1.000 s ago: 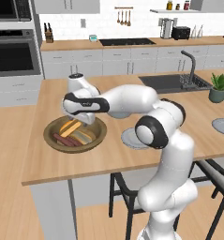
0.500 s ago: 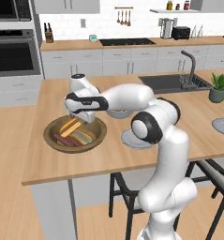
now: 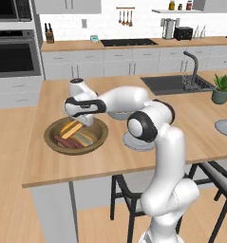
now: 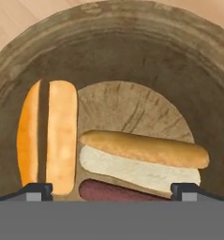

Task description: Place one bun and one sausage from the bowl on each plate.

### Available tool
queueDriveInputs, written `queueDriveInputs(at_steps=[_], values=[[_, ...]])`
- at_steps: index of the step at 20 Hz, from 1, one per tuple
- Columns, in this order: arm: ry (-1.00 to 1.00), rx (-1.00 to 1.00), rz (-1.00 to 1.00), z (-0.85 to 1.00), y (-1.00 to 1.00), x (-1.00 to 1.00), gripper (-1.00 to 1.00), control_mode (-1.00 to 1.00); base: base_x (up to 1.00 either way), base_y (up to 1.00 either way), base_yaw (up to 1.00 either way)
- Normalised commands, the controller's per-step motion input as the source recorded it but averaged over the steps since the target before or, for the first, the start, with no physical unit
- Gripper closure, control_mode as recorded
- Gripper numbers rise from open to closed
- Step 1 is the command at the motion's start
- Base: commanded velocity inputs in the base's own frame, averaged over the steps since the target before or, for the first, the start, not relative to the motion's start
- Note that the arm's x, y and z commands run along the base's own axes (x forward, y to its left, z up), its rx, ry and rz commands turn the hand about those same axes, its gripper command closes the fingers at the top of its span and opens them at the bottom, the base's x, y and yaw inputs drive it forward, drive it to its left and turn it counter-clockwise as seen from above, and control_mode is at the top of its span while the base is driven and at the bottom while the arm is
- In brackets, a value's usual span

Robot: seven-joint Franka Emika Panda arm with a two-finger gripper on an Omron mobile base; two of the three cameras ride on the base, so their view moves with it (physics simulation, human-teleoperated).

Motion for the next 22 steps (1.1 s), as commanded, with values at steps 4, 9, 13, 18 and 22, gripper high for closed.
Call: queueDriveInputs(at_steps=[4, 9, 13, 18, 22], values=[[0.0, 0.0, -0.02, -0.12, 0.06, 0.28, -1.0, -1.0, 0.0, 0.0, 0.0], [0.0, 0.0, -0.01, -0.05, 0.01, 0.26, -1.0, -1.0, 0.0, 0.0, 0.0], [0.0, 0.0, 0.0, -0.03, 0.02, 0.2, -1.0, -1.0, 0.0, 0.0, 0.0], [0.0, 0.0, 0.0, -0.12, 0.03, 0.25, -1.0, -1.0, 0.0, 0.0, 0.0], [0.0, 0.0, 0.0, -0.24, 0.03, 0.21, -1.0, -1.0, 0.0, 0.0, 0.0]])
